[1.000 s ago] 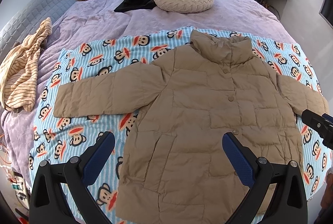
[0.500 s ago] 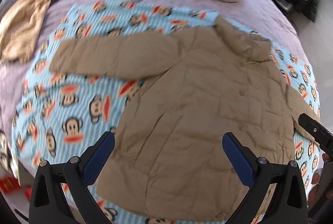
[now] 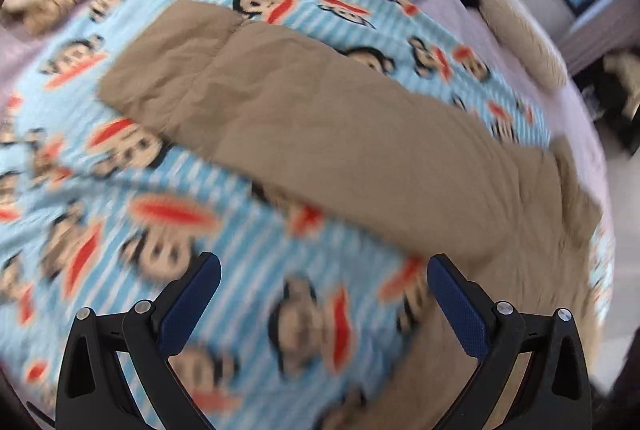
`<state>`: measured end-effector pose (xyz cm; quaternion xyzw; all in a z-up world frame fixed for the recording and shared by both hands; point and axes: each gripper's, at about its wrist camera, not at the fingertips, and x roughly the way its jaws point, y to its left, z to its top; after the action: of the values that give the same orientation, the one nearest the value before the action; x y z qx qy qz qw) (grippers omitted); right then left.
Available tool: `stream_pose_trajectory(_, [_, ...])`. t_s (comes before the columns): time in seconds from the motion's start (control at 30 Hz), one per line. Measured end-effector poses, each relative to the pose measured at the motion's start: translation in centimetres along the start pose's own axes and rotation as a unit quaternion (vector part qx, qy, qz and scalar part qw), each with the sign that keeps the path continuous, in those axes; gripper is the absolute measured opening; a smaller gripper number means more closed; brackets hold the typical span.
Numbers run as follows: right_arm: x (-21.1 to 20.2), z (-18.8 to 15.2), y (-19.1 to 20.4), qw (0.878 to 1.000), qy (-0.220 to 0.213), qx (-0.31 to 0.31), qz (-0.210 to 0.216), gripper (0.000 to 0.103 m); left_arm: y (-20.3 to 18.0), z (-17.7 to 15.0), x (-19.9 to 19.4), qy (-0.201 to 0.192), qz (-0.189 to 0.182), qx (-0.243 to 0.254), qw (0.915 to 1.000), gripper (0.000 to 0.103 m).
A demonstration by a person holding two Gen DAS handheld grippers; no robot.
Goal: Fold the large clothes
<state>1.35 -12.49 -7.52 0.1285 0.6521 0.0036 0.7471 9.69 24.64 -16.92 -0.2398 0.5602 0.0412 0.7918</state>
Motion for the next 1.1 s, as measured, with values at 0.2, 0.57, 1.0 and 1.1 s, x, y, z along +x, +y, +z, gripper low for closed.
stream_pose_trajectory(0.2, [4.2, 1.1, 2.2, 1.0, -0.016, 0.015, 0.013, 0.103, 4.0, 3.8, 5.8, 0.01, -0.103, -0.082, 0.9913, 0.103])
stream_pose_trajectory(0.57, [6.2, 6.4, 6.9, 0.996, -0.075, -0.001, 0.048, 0.103, 4.3, 10.4, 6.8, -0.039, -0.111, -0.086, 0.9893, 0.015])
stream_pose_trajectory(1.0, [17.3, 9.0, 8.7, 0.984, -0.015, 0.09, 0.154, 0.002, -6.5, 8.5, -5.3, -0.13, -0.171, 0.145, 0.9659, 0.007])
stream_pose_trajectory(1.1, [17.3, 9.1, 8.4, 0.98, 0.002, 0.088, 0.176, 0.002, -11.7, 6.6, -6.9, -0.127, -0.217, 0.19, 0.9492, 0.007])
